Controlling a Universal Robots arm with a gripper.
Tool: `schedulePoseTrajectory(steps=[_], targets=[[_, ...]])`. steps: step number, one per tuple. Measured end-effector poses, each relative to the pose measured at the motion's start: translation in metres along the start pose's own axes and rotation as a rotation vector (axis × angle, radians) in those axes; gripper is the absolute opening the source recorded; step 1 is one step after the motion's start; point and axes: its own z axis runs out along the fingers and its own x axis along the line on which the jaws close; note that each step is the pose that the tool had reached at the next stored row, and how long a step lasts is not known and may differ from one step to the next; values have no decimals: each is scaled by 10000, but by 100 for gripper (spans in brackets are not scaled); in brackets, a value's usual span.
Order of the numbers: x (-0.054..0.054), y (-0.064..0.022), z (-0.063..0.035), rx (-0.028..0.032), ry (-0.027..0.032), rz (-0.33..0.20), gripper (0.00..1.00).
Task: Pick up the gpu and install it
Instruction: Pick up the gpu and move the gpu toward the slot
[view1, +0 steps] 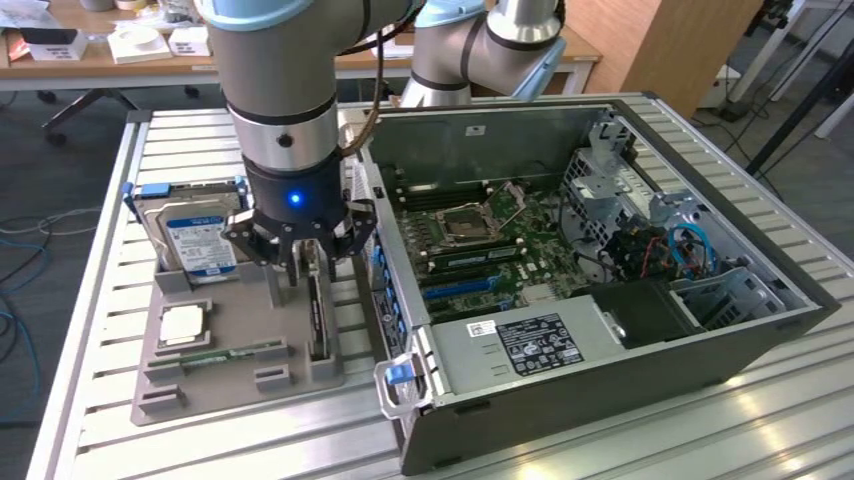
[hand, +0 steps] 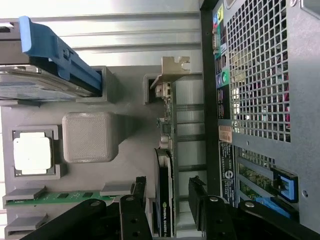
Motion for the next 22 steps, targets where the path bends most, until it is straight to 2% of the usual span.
schedulePoseTrajectory(steps=[4, 5, 9, 15, 22], targets=[[2, -3, 60, 1, 0, 0, 47], [4, -6, 140, 0, 0, 0, 47], [5, -9, 185, 0, 0, -1, 47], [7, -11, 237, 1, 1, 0, 47], [10, -11, 243, -1, -1, 1, 47]])
